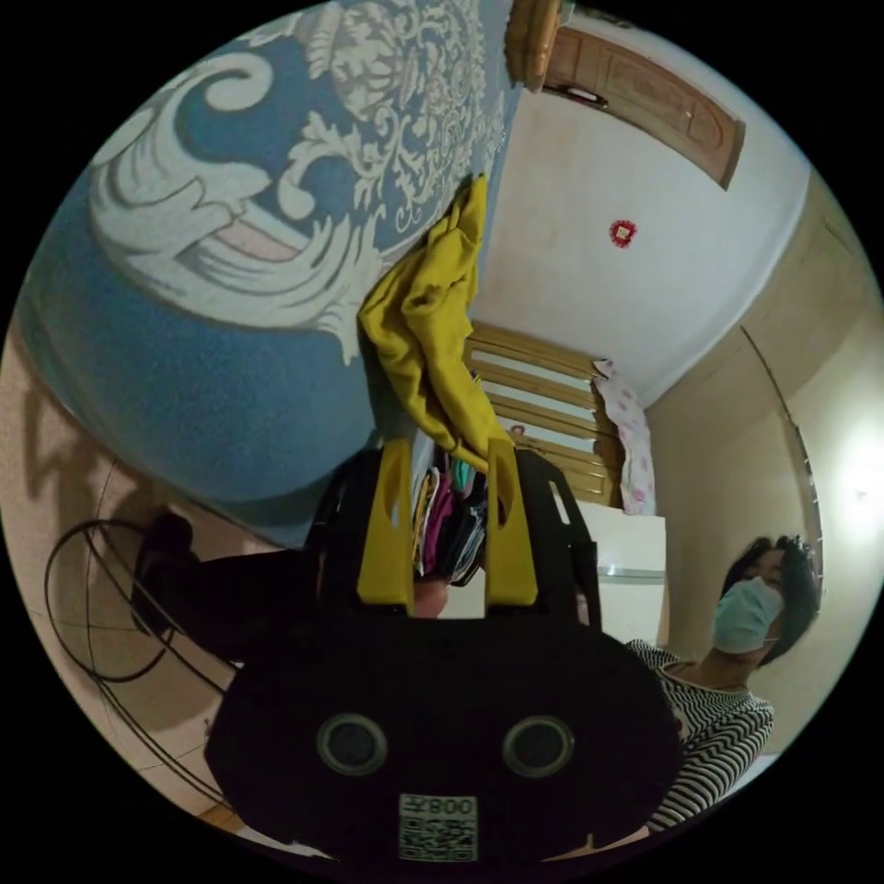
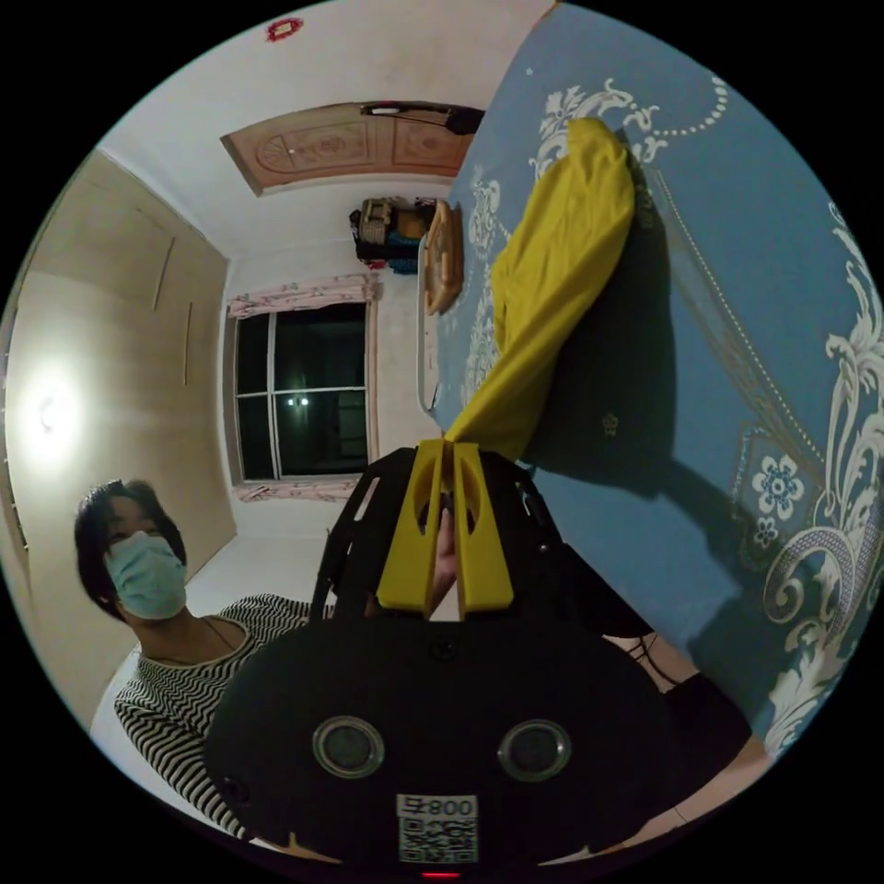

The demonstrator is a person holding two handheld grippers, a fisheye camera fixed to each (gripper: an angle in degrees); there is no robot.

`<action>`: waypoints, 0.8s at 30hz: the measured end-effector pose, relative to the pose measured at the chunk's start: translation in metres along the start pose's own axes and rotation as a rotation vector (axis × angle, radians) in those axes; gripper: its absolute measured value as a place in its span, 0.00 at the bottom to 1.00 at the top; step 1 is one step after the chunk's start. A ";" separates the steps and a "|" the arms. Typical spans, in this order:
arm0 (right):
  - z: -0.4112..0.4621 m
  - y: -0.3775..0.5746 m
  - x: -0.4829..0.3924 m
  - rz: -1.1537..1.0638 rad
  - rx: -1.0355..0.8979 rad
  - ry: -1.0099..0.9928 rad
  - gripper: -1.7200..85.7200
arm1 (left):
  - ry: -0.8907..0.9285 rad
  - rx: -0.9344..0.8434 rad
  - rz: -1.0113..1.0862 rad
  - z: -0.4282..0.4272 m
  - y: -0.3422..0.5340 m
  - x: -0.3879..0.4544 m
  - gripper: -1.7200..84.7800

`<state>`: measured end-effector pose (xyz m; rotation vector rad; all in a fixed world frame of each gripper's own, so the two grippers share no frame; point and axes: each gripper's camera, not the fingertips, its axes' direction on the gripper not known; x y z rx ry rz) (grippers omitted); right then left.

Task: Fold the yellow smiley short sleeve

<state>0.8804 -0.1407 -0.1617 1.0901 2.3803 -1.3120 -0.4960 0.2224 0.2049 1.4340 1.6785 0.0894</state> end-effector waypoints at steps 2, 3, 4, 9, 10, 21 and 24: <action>0.001 0.010 -0.023 -0.008 0.003 0.007 0.04 | 0.036 0.041 -0.006 0.003 0.000 -0.002 0.16; 0.002 0.018 -0.038 -0.013 0.012 0.006 0.04 | 0.039 0.054 -0.005 0.004 -0.001 -0.002 0.16; 0.002 0.025 -0.052 -0.012 0.025 0.000 0.04 | 0.039 0.073 -0.003 0.005 -0.003 -0.002 0.16; 0.007 0.059 -0.108 -0.008 0.055 0.014 0.03 | 0.030 0.101 -0.001 0.017 -0.013 -0.005 0.14; 0.010 0.069 -0.122 -0.005 0.054 0.025 0.03 | 0.024 0.099 -0.009 0.023 -0.014 -0.006 0.12; 0.005 0.191 -0.234 0.047 0.149 0.021 0.03 | -0.043 0.031 0.151 0.089 0.036 0.019 0.05; 0.001 0.238 -0.270 0.038 0.142 0.039 0.03 | -0.062 -0.008 0.212 0.112 0.062 0.027 0.05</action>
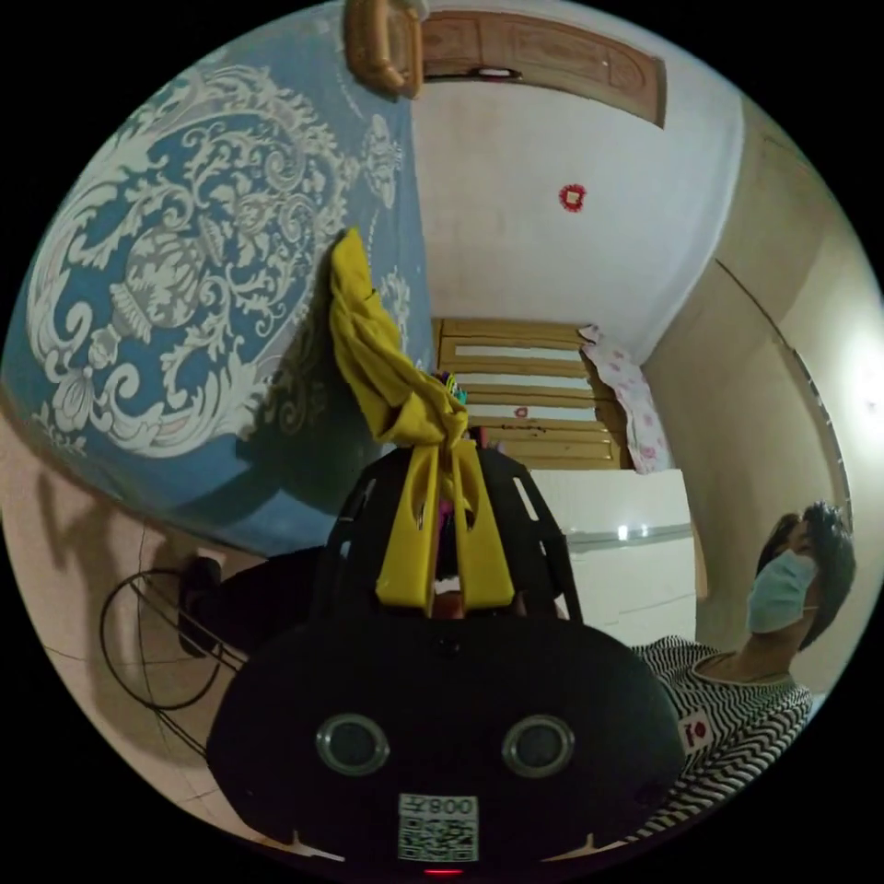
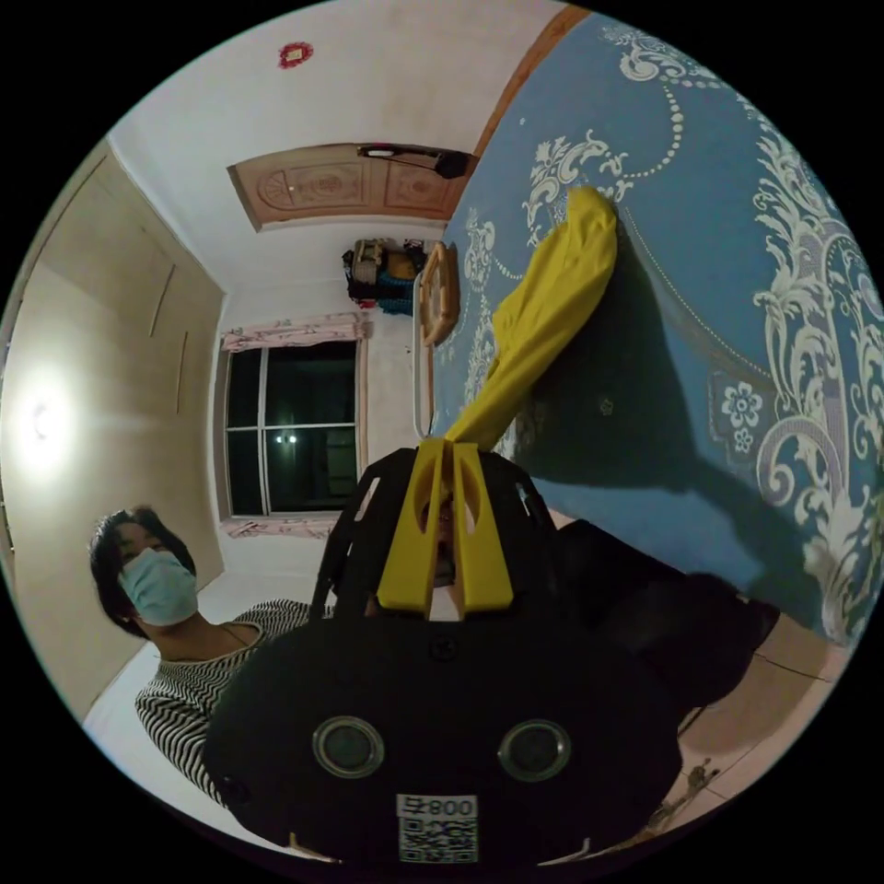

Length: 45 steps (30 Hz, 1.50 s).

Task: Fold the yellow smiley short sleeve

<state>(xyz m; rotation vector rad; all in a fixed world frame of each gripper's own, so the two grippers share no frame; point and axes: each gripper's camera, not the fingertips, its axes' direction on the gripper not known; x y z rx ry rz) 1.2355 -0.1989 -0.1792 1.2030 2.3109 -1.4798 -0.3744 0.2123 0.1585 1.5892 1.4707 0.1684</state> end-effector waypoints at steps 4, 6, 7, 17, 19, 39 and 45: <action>-0.020 0.069 -0.047 -0.032 0.000 -0.069 0.03 | 0.012 -0.035 0.102 0.037 0.038 0.020 0.05; -0.030 0.097 -0.067 -0.050 0.001 -0.100 0.03 | 0.012 -0.045 0.151 0.055 0.055 0.028 0.05; -0.037 0.116 -0.081 -0.064 0.000 -0.120 0.03 | 0.018 -0.054 0.186 0.069 0.066 0.034 0.05; -0.136 0.253 -0.224 -0.307 0.079 -0.299 0.03 | 0.065 -0.187 0.511 0.237 0.144 0.095 0.05; -0.167 0.284 -0.257 -0.363 0.125 -0.318 0.03 | 0.056 -0.228 0.558 0.278 0.151 0.100 0.05; -0.479 0.357 -0.494 -0.483 0.563 -0.014 0.03 | 0.112 -0.456 0.813 0.813 0.184 0.071 0.05; -0.541 0.405 -0.495 -0.321 0.624 0.228 0.03 | 0.029 -0.666 0.699 0.953 0.240 -0.050 0.05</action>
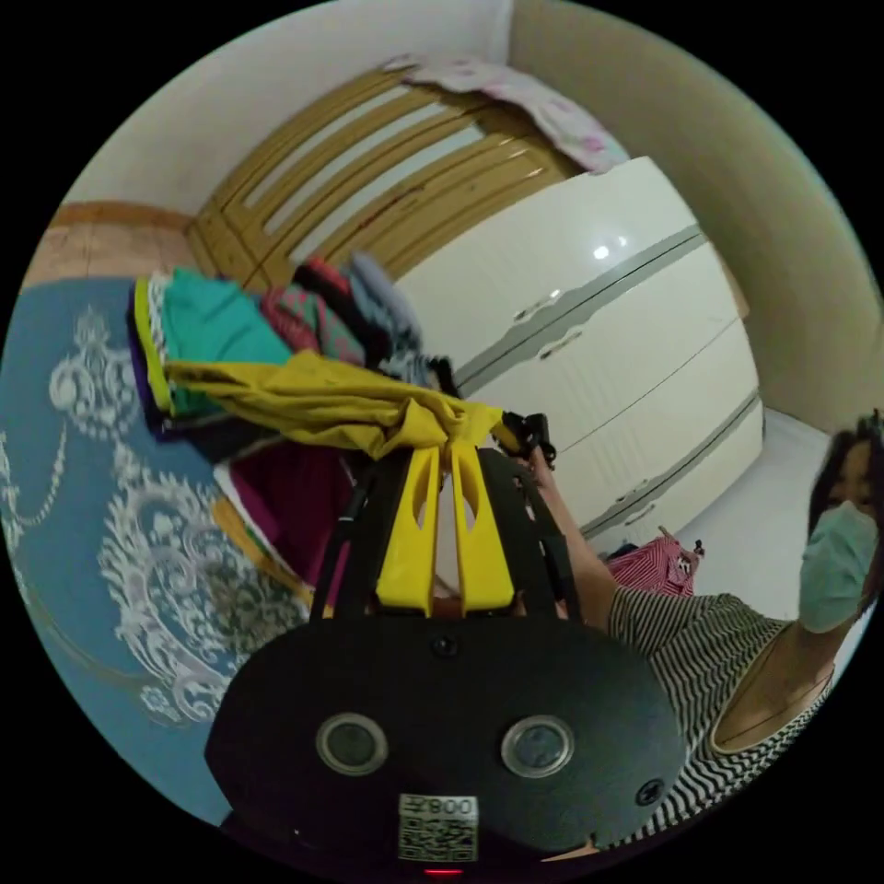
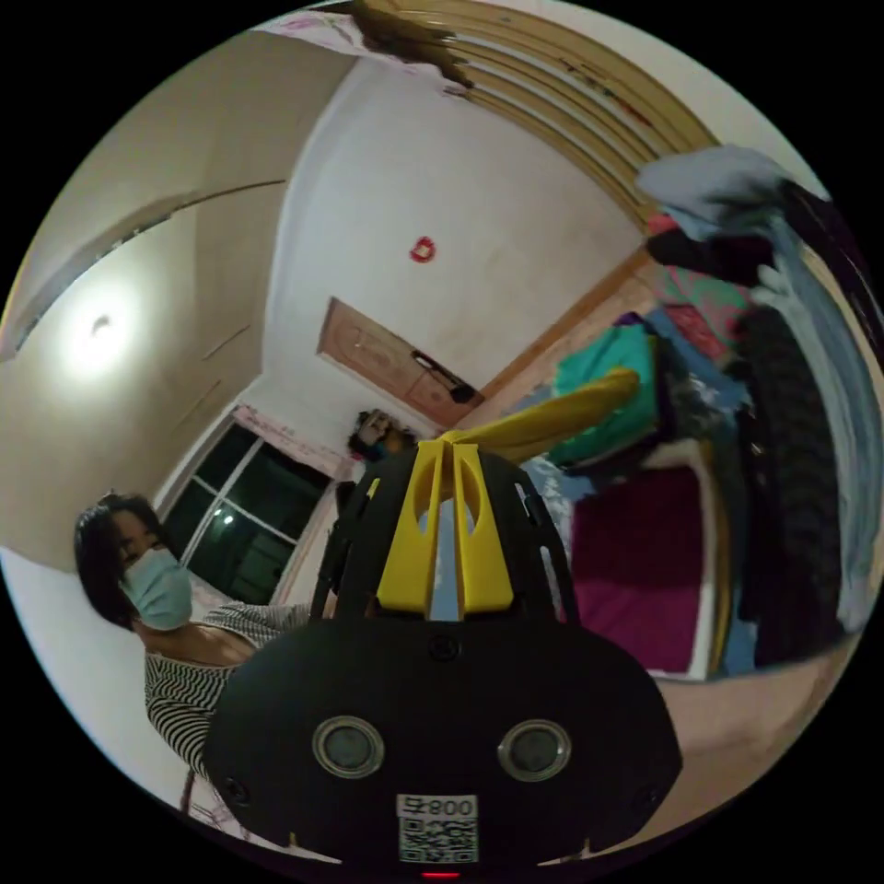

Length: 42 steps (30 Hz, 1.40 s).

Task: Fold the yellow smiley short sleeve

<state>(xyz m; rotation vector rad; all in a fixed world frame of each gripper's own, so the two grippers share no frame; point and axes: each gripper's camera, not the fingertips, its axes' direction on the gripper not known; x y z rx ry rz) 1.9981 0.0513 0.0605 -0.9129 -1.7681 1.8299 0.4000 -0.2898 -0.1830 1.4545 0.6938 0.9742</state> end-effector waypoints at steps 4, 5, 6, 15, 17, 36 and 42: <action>-0.026 0.036 0.067 0.300 -0.091 0.182 0.03 | -0.048 -0.263 -0.243 0.124 0.058 -0.095 0.05; -0.028 0.042 0.075 0.342 -0.105 0.201 0.03 | -0.067 -0.340 -0.296 0.153 0.074 -0.118 0.05; -0.032 0.053 0.088 0.411 -0.132 0.219 0.03 | -0.066 -0.371 -0.313 0.165 0.080 -0.127 0.05; -0.067 0.038 0.053 0.364 -0.226 0.346 0.03 | -0.057 -0.408 -0.276 0.251 0.102 -0.206 0.05; -0.068 0.034 0.050 0.365 -0.267 0.399 0.03 | -0.080 -0.458 -0.275 0.278 0.113 -0.226 0.05; -0.064 0.033 0.070 0.556 -0.120 0.397 0.03 | -0.037 -0.558 -0.306 0.340 0.187 -0.380 0.08; -0.045 0.003 0.002 0.378 0.018 0.759 0.02 | -0.079 -0.474 -0.289 0.303 0.206 -0.409 0.04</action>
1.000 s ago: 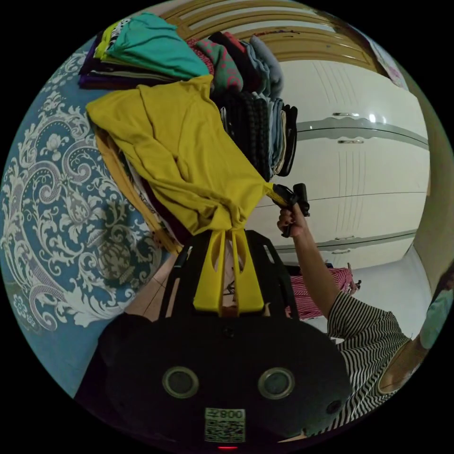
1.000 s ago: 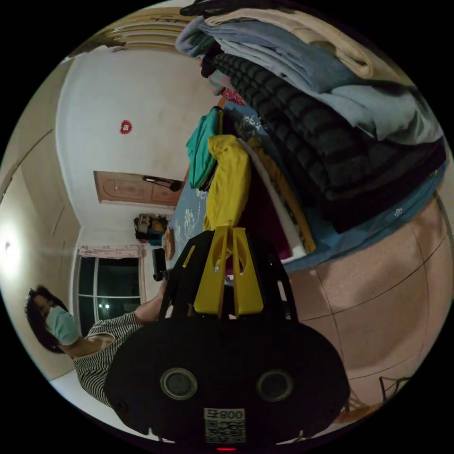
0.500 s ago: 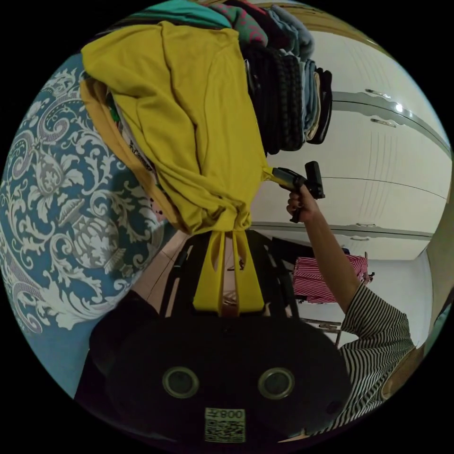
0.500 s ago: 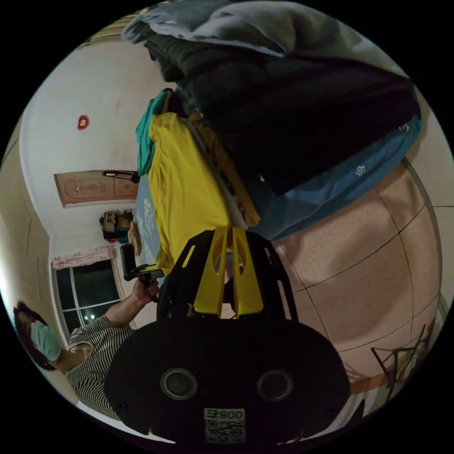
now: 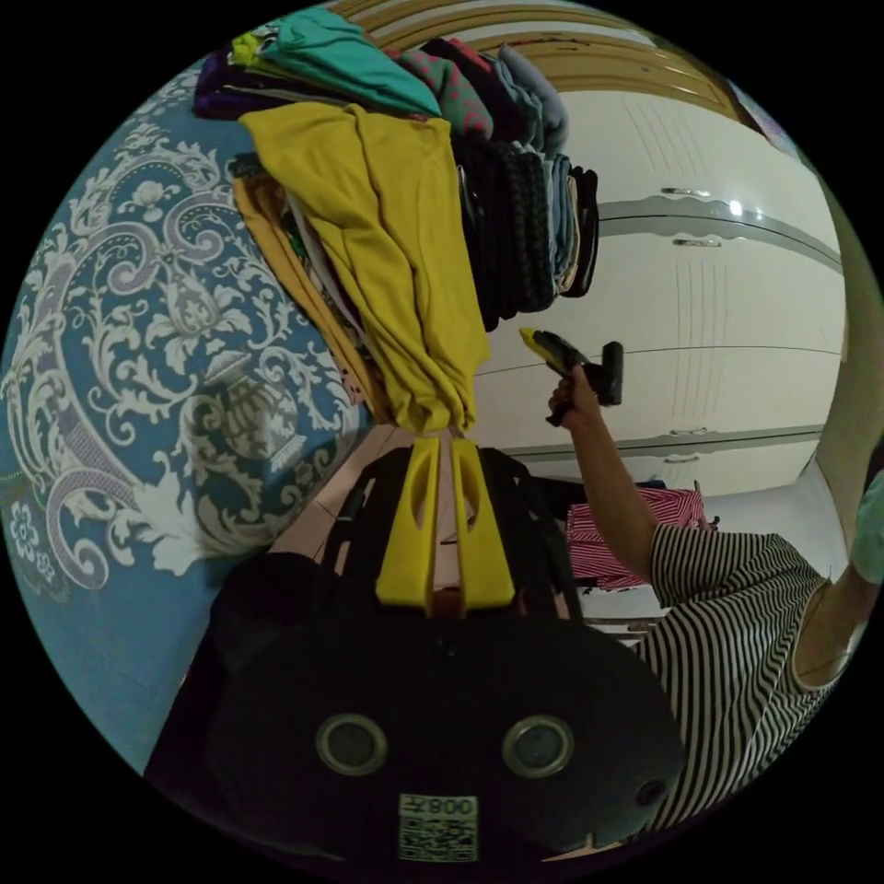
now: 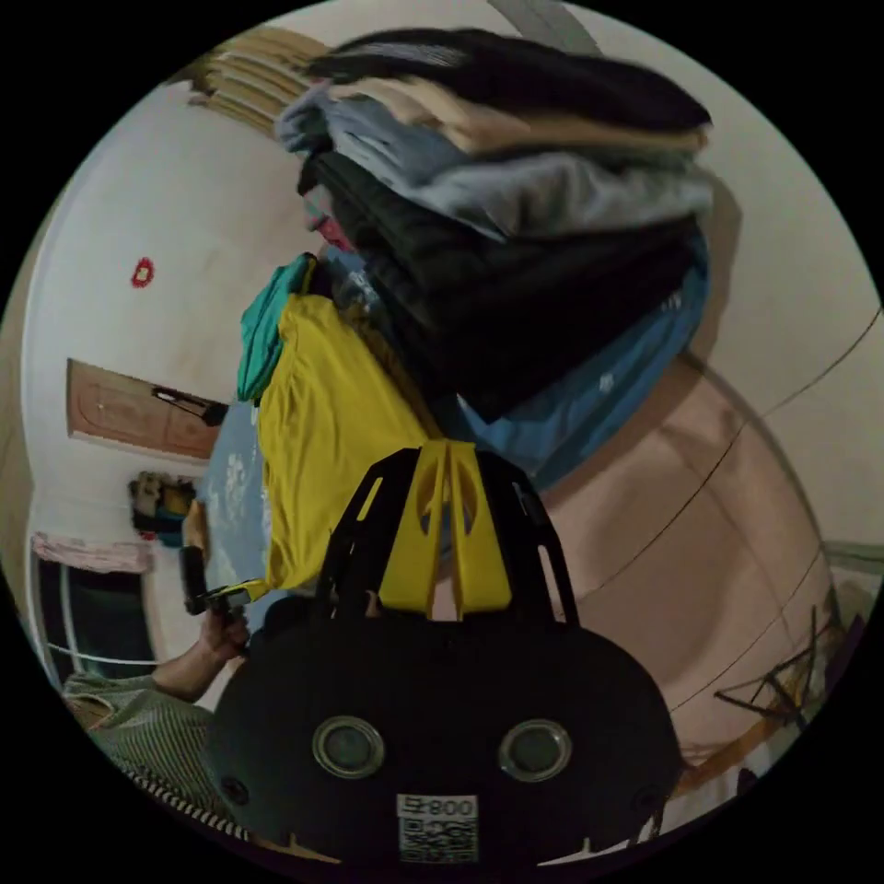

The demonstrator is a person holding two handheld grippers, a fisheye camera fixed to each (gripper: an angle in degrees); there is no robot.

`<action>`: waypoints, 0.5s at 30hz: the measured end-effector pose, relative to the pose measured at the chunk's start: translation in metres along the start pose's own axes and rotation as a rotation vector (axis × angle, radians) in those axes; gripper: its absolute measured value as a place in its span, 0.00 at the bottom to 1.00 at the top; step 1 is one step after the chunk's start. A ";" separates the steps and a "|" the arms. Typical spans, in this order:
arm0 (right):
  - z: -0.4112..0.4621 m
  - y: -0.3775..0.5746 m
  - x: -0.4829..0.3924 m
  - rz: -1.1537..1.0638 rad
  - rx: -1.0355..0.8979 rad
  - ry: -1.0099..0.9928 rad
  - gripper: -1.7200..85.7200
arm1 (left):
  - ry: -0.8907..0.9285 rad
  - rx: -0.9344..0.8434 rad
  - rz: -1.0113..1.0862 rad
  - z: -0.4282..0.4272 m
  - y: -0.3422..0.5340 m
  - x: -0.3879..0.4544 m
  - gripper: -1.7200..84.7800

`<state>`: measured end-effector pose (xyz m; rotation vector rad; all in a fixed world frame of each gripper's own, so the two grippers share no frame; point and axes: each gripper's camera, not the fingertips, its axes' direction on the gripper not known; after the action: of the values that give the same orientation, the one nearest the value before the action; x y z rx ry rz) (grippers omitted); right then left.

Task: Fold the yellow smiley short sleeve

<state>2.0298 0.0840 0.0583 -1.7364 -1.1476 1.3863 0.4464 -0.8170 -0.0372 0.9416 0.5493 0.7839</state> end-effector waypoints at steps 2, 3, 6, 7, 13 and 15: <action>0.004 -0.011 -0.043 -0.110 0.062 0.034 0.02 | -0.010 0.002 0.007 -0.003 0.004 -0.012 0.03; 0.014 -0.023 -0.075 -0.190 0.072 0.050 0.02 | -0.015 0.005 0.017 -0.004 0.005 -0.014 0.03; 0.053 -0.059 -0.156 -0.376 0.077 0.152 0.02 | -0.068 -0.003 0.060 -0.008 0.011 -0.020 0.03; 0.073 -0.075 -0.184 -0.412 0.079 0.216 0.02 | -0.090 -0.001 0.076 -0.010 0.015 -0.022 0.03; 0.180 -0.149 -0.274 -0.479 -0.045 0.342 0.02 | -0.213 -0.006 0.111 -0.019 0.034 -0.042 0.02; 0.216 -0.164 -0.279 -0.438 -0.127 0.393 0.02 | -0.208 -0.007 0.093 -0.021 0.039 -0.053 0.02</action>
<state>1.7621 -0.1091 0.2646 -1.6187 -1.3060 0.6898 0.3858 -0.8341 -0.0093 1.0339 0.3229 0.7595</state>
